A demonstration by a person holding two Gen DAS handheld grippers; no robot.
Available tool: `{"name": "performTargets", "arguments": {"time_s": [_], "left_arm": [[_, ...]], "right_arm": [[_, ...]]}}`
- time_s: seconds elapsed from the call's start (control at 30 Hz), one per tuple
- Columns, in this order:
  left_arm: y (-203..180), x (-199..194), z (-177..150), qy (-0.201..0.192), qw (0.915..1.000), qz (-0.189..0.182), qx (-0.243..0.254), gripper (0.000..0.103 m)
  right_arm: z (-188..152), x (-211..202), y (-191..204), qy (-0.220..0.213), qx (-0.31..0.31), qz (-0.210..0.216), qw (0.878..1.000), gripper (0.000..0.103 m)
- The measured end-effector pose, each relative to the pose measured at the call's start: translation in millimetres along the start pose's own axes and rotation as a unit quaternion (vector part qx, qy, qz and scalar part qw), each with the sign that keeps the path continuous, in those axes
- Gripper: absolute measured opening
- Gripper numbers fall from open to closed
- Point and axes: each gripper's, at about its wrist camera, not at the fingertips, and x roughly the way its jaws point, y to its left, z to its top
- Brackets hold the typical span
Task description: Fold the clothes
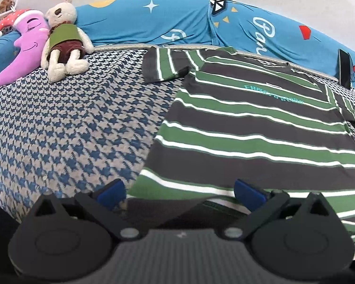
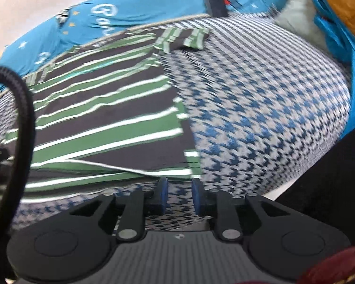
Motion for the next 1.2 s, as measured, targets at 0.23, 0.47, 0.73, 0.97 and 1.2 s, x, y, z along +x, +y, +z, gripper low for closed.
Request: {"name": "performTargets", "arguments": {"time_s": [0.23,0.47,0.73,0.97,1.2], "left_arm": [[10,0,-5,0.018,0.9998,0.012,0.003,0.103],[22,0,-10,0.035,0.9993,0.015,-0.002,0.103],[30,-3,-15,0.055,0.9984,0.012,-0.001,0.103],[29,-6,-21,0.062,0.9978,0.006,0.023,0.103],[44,-17,-15,0.023,0.9994,-0.003,-0.024,0.103]], "right_arm": [[9,-18,22,-0.04,-0.029,0.05,0.998,0.023],[29,11,43,-0.048,-0.02,0.087,0.995,0.025],[40,43,70,-0.032,-0.013,0.111,0.993,0.027],[37,54,68,-0.025,-0.001,0.107,0.994,0.03],[32,51,83,-0.028,-0.031,0.12,0.992,0.037]]}}
